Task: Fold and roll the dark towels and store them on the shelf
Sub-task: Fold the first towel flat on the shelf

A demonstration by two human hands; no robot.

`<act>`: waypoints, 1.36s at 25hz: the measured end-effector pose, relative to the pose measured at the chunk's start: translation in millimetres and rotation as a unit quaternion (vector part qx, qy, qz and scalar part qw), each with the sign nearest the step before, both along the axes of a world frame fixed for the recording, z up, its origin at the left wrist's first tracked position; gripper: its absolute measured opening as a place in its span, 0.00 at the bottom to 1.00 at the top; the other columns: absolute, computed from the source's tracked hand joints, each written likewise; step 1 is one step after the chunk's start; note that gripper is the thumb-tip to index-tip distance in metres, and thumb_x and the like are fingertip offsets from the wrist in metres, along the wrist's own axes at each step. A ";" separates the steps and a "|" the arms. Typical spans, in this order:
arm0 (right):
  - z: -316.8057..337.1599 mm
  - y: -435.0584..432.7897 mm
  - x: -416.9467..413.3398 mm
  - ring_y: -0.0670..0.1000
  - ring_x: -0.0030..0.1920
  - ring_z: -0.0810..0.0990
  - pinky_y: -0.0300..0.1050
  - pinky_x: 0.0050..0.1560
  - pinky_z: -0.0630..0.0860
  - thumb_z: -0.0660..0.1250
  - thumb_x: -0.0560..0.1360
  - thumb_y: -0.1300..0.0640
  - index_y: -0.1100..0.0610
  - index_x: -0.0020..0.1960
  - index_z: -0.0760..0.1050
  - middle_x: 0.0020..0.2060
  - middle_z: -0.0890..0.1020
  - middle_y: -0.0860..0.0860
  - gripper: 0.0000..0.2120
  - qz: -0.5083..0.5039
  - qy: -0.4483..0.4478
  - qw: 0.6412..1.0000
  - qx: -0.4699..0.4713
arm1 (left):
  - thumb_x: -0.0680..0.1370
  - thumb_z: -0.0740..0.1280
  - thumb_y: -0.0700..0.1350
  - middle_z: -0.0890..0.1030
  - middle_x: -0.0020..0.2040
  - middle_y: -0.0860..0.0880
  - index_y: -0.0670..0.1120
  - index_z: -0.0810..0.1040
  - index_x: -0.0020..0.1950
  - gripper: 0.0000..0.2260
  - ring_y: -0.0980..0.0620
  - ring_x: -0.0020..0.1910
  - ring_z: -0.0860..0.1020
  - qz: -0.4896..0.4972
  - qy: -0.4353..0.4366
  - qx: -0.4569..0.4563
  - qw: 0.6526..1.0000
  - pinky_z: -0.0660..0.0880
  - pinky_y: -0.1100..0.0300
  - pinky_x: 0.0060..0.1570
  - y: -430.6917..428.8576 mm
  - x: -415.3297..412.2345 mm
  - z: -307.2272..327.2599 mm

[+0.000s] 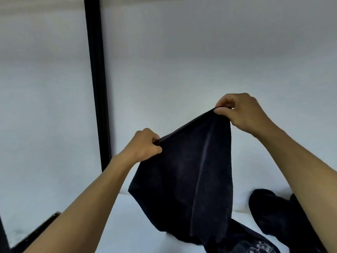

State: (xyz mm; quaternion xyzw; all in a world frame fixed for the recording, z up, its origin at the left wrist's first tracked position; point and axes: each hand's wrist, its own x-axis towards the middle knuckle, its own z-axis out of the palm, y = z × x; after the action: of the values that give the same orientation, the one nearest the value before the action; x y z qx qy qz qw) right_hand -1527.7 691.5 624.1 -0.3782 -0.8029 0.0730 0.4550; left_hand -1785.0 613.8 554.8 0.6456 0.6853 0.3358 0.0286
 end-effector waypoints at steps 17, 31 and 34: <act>160.1 74.4 44.6 0.50 0.41 0.85 0.45 0.52 0.81 0.63 0.78 0.65 0.52 0.45 0.79 0.42 0.83 0.50 0.10 0.067 0.303 0.947 0.087 | 0.78 0.68 0.38 0.82 0.51 0.42 0.40 0.79 0.54 0.06 0.43 0.40 0.85 -0.033 -0.359 0.371 0.856 0.81 0.51 0.48 45.9 -39.7 220.5; 96.2 -136.0 82.1 0.41 0.34 0.80 0.33 0.40 0.78 0.65 0.77 0.65 0.50 0.45 0.80 0.39 0.82 0.47 0.11 0.032 0.223 0.969 0.102 | 0.77 0.69 0.40 0.83 0.36 0.50 0.46 0.82 0.44 0.04 0.53 0.30 0.80 -0.096 -0.317 0.381 0.863 0.80 0.62 0.34 -156.2 -18.2 155.4; 68.8 -167.7 84.4 0.41 0.37 0.78 0.33 0.40 0.71 0.67 0.76 0.62 0.53 0.48 0.80 0.40 0.82 0.44 0.06 -0.013 0.147 0.987 0.057 | 0.77 0.69 0.41 0.82 0.39 0.47 0.43 0.83 0.49 0.04 0.54 0.28 0.78 -0.067 -0.323 0.343 0.880 0.76 0.63 0.29 -176.0 -25.2 119.8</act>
State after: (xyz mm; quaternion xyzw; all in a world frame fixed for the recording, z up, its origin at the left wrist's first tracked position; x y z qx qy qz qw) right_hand -1443.3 523.7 692.9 -0.3468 -0.7251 0.0764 0.5900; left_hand -1810.2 437.8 674.6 0.5153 0.4348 0.7369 0.0478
